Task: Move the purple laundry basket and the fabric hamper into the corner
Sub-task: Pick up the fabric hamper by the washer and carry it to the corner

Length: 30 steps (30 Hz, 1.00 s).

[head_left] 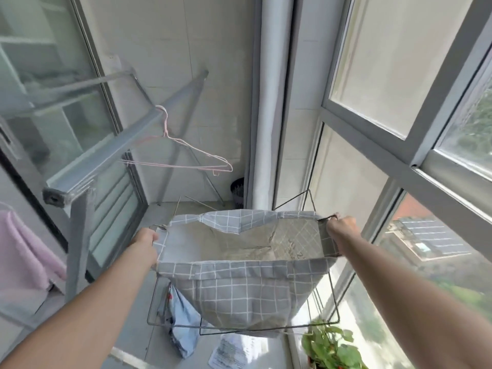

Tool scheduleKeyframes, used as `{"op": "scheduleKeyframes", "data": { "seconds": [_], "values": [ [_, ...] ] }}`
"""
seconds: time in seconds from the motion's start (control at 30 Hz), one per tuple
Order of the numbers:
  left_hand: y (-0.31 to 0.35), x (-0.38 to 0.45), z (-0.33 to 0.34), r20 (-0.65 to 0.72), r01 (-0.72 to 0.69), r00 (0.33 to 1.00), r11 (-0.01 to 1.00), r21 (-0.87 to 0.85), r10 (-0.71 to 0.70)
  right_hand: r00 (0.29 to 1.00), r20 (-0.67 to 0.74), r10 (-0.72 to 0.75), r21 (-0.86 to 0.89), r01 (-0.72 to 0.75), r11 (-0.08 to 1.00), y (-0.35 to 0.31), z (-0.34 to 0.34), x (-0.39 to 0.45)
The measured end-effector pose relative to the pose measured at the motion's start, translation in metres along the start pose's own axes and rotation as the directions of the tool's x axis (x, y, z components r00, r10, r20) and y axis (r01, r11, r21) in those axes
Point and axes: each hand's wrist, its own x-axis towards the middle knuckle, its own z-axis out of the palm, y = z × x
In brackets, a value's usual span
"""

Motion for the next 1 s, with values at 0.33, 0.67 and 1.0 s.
{"op": "scheduleKeyframes", "data": {
  "seconds": [0.33,0.67,1.0],
  "values": [
    [0.004,0.021,0.046,-0.101,0.025,0.995,1.0,0.001,-0.024,0.981,0.191,0.018,0.03,-0.024,0.999,-0.025,0.036,0.084],
    [0.039,0.084,0.123,-0.216,0.016,0.976,1.0,0.023,-0.011,0.941,0.34,0.002,-0.058,0.019,0.998,-0.065,0.08,0.157],
    [0.091,0.174,0.21,-0.142,0.052,0.989,0.998,0.038,-0.046,0.978,0.206,0.017,-0.124,0.009,0.992,-0.157,0.152,0.243]
  ]
}}
